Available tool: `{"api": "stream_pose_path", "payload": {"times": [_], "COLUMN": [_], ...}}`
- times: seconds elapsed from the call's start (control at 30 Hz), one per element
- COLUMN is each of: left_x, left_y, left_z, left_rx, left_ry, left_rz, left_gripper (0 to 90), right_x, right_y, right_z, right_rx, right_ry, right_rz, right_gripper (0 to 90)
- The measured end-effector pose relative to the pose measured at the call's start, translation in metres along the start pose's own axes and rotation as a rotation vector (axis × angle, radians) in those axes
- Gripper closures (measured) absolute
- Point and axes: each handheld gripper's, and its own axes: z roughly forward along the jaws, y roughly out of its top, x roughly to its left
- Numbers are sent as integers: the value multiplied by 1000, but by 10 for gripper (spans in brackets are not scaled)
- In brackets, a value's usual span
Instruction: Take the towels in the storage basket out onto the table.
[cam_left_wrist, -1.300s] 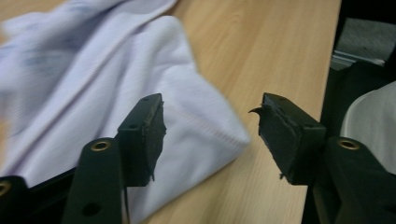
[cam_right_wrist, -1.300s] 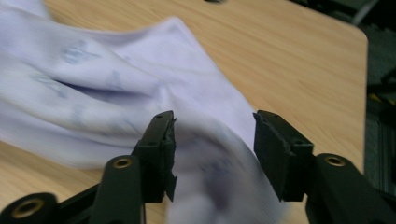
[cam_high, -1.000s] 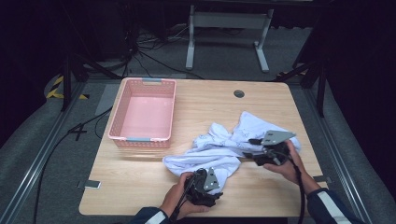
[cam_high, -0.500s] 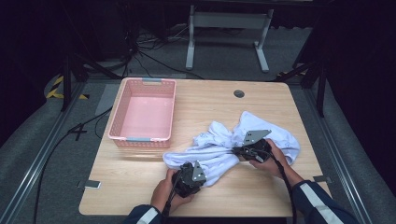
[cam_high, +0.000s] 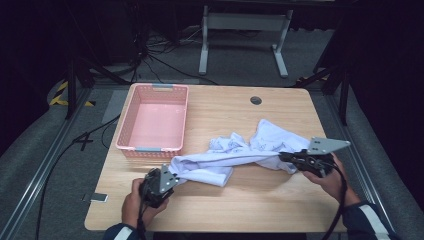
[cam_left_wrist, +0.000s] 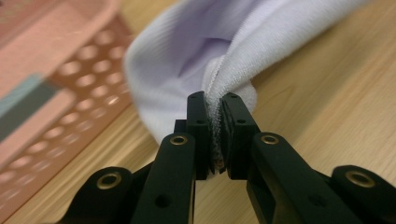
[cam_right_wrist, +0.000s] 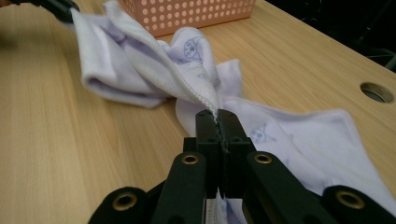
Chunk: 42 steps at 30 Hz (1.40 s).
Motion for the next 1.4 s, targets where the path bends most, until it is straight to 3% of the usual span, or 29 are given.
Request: {"api": "stream_pose_path", "payload": {"times": [0.1, 0.2, 0.23, 0.33, 0.4, 0.47, 0.53, 0.57, 0.63, 0.73, 0.83, 0.87, 0.93, 1.0, 1.07, 1.1, 1.13, 1.17, 1.2, 1.23, 1.27, 1.3, 1.33, 1.4], "left_x": [13, 18, 19, 16, 16, 16, 16, 15, 14, 6, 7, 8, 9, 4, -4, -4, -7, -12, -14, -15, -16, -14, -10, -1], "left_y": [-12, -20, -20, -20, -21, -22, -25, -26, -26, -25, -26, -26, -27, -26, -24, -24, -23, -21, -20, -19, -18, -17, -15, -10], "left_z": [-14, -21, -23, -26, -27, -26, -23, -21, -14, 0, 11, 14, 17, 23, 27, 27, 28, 27, 25, 22, 18, 13, 7, 3], "left_rx": [-31, -68, -67, -102, -144, -143, -141, -139, -114, -37, -4, 4, 18, 57, 95, 95, 93, 97, 98, 95, 73, 40, -10, -68], "left_ry": [62, 65, 63, 18, -26, -32, -97, -117, -200, -221, -217, -236, -264, -261, -284, -284, -304, -316, -355, -386, -391, -402, -401, -358], "left_rz": [-28, -64, -47, -8, -33, -60, -107, -129, -158, -148, -152, -175, -179, -148, -103, -103, -74, -47, -20, 12, 23, 16, -21, -87], "left_gripper": [834, 835, 836, 808, 682, 566, 461, 421, 300, 247, 243, 250, 256, 267, 339, 427, 427, 468, 500, 541, 537, 522, 495, 444], "right_x": [0, -2, -2, 1, 1, 0, -3, -4, 0, 10, 22, 24, 25, 21, 15, 11, 11, 8, 3, -1, -4, -6, -8, -19], "right_y": [-20, -38, -43, -55, -62, -68, -69, -68, -63, -50, -33, -27, -16, -9, -5, -4, -4, -4, -6, -7, -7, -4, 0, 5], "right_z": [-22, -31, -32, -28, -23, -20, -20, -22, -22, -16, 3, 10, 25, 41, 60, 71, 71, 80, 90, 90, 88, 85, 79, 71], "right_rx": [14, 47, 64, 173, 259, 300, 295, 283, 235, 174, 164, 158, 163, 174, 220, 239, 239, 265, 299, 282, 281, 279, 258, 196], "right_ry": [-11, -2, 0, 14, 5, -6, -27, -14, -12, 0, -5, -12, -12, -9, 6, 8, 8, 0, 1, 42, 60, 30, -5, -31], "right_rz": [23, 56, 65, 54, 26, 41, 76, 86, 68, 57, 16, 4, 4, 8, 18, 20, 20, 16, 22, 51, 66, 44, 36, 65], "right_gripper": [891, 891, 891, 891, 887, 836, 709, 669, 540, 477, 440, 447, 426, 405, 378, 381, 381, 382, 426, 504, 504, 506, 510, 522]}}
